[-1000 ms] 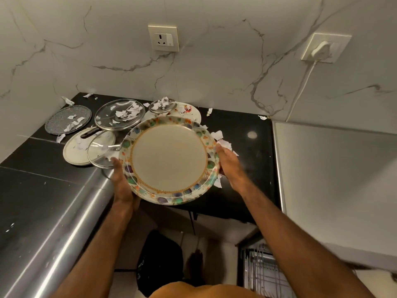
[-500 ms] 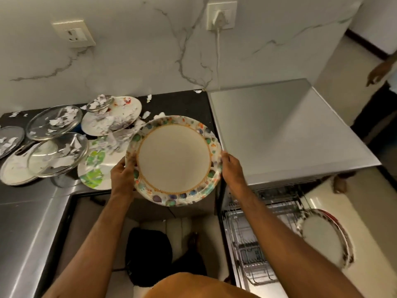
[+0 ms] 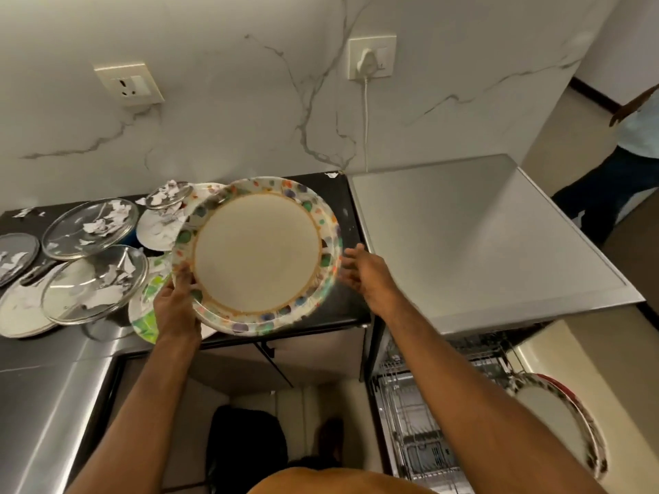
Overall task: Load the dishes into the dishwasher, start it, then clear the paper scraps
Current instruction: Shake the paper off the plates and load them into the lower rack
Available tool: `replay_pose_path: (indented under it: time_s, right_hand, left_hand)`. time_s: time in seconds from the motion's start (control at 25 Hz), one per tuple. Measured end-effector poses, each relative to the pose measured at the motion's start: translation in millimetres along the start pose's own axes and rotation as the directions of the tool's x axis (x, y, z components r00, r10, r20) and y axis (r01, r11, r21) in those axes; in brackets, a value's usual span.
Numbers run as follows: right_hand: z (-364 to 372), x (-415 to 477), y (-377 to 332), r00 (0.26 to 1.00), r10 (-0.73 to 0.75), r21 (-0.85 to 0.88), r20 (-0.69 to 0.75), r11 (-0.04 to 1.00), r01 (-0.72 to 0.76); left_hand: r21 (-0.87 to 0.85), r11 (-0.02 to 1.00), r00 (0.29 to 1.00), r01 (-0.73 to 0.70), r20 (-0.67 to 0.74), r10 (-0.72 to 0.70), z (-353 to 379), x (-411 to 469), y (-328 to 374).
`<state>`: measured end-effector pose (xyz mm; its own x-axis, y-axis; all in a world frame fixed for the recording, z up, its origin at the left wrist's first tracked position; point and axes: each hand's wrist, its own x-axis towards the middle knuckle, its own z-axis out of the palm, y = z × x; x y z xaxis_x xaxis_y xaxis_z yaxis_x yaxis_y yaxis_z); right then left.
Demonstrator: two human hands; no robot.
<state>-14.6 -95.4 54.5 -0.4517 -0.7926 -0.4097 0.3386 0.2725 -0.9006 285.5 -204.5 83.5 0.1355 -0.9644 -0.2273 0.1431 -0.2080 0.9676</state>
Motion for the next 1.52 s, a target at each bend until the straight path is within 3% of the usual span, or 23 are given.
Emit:
replay_pose_path:
  time_s: [0.08, 0.16, 0.24, 0.36, 0.48, 0.56, 0.72, 0.8, 0.88, 0.96, 1.12, 1.24, 1.36, 1.52]
  right_hand:
    - [-2.7, 10.8, -14.7, 0.999, 0.022, 0.16, 0.035, 0.987, -0.027]
    - [-11.5, 17.9, -24.5, 0.999, -0.053, 0.142, 0.013, 0.989, 0.051]
    - [-32.5, 22.4, -21.2, 0.979, -0.128, 0.061, -0.161, 0.988, 0.14]
    - [-85.9, 11.3, 4.9, 0.913, -0.125, 0.078, -0.388, 0.983, 0.168]
    - [-148.6, -29.1, 46.0, 0.816, -0.076, 0.203, -0.573, 0.951, 0.231]
    - [-186.7, -65.6, 74.6, 0.725, -0.034, 0.269, -0.688, 0.916, 0.298]
    - [-249.8, -144.9, 122.6, 0.474, 0.031, 0.223, -0.88, 0.908, 0.354]
    - [-278.5, -181.4, 152.0, 0.349, 0.069, 0.184, -0.934, 0.934, 0.306]
    - [-307.6, -213.6, 185.3, 0.276, 0.11, 0.175, -0.955, 0.959, 0.224]
    - [-330.6, -237.8, 210.8, 0.209, 0.133, 0.152, -0.969, 0.985, 0.077]
    - [-374.3, -253.3, 251.0, 0.107, 0.12, 0.104, -0.987, 0.984, -0.145]
    - [-410.2, -233.9, 289.2, 0.091, 0.136, 0.11, -0.986, 0.963, -0.246]
    - [-440.7, -204.9, 334.7, 0.066, 0.135, 0.11, -0.989, 0.948, -0.3]
    - [-473.8, -174.9, 386.1, 0.036, 0.131, 0.109, -0.991, 0.925, -0.364]
  left_hand:
    - [0.097, 0.995, 0.994, -0.031, 0.108, 0.021, 19.3, 6.4, 6.1]
    - [0.19, 0.979, 0.971, -0.077, 0.239, 0.03, 49.4, 10.0, 8.4]
    - [0.229, 0.967, 0.927, -0.11, 0.375, 0.017, 86.7, 11.5, 7.0]
    - [0.27, 0.949, 0.83, -0.165, 0.558, -0.014, 148.1, 8.3, -2.3]
    - [0.308, 0.919, 0.615, -0.247, 0.783, -0.097, 219.7, -14.5, -26.3]
    - [0.353, 0.855, 0.495, -0.38, 0.858, -0.134, 267.5, -43.7, -49.0]
    - [0.318, 0.74, 0.23, -0.593, 0.947, -0.222, 346.7, -125.4, -106.7]
    - [0.213, 0.663, 0.068, -0.717, 0.969, -0.238, 376.6, -167.7, -137.0]
    - [0.09, 0.581, -0.1, -0.809, 0.952, -0.288, 403.6, -213.9, -166.9]
    - [-0.018, 0.489, -0.218, -0.872, 0.909, -0.356, 426.1, -253.6, -195.0]
    - [-0.181, 0.255, -0.285, -0.95, 0.838, -0.465, 465.5, -311.7, -254.1]
    - [-0.328, 0.036, -0.298, -0.944, 0.799, -0.523, 491.8, -336.9, -311.1]
    - [-0.367, -0.121, -0.237, -0.922, 0.784, -0.573, 509.5, -346.6, -375.8]
    - [-0.34, -0.231, -0.138, -0.912, 0.783, -0.607, 518.3, -347.2, -458.2]
